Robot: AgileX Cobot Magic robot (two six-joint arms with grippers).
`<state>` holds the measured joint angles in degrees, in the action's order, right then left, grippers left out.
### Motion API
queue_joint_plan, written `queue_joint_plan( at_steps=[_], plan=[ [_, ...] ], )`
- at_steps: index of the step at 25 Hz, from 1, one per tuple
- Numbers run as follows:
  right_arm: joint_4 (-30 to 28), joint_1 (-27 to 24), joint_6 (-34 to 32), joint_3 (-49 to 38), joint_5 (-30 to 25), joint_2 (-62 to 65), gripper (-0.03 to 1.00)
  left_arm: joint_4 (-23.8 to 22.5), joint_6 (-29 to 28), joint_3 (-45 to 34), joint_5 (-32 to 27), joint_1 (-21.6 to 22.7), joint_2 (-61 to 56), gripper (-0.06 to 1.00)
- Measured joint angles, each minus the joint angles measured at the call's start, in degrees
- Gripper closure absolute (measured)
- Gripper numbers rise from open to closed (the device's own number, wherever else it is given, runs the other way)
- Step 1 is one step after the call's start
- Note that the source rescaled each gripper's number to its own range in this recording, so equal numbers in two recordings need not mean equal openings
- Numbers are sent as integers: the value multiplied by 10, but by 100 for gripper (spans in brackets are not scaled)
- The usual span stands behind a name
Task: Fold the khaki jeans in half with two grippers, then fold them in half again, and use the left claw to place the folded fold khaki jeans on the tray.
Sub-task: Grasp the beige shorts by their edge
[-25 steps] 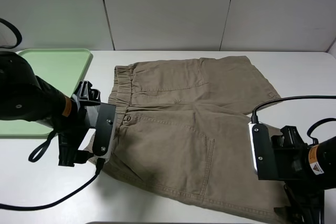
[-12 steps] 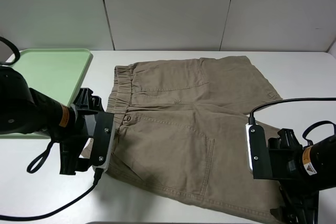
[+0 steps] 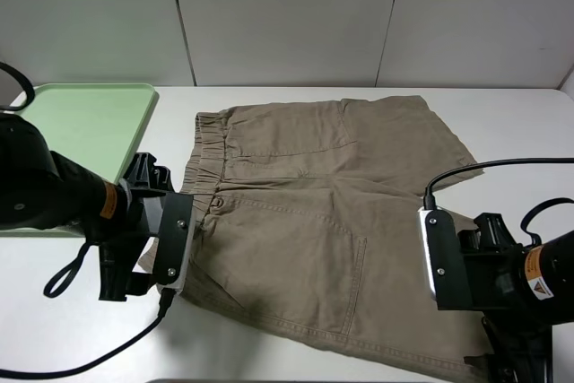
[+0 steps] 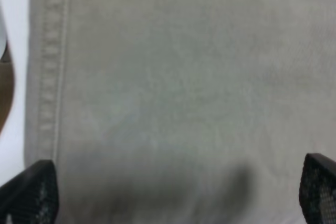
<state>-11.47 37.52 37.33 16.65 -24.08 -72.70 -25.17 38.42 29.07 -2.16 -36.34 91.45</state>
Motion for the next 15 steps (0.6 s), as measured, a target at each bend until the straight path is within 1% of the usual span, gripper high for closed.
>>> queue_joint_plan(
  at_steps=[3,5,11,15],
  plan=[
    [9,16,1,0,-38,26,-3,11,-1,0,-10,-17,0,-6],
    [21,19,1,0,-49,32,-3,13,-1,0,-25,-28,0,-6],
    [68,20,1,0,-59,33,-3,14,-2,0,-59,-33,0,-6],
    [72,20,1,-12,-50,33,-3,14,-2,0,-76,-33,0,-6]
  ],
)
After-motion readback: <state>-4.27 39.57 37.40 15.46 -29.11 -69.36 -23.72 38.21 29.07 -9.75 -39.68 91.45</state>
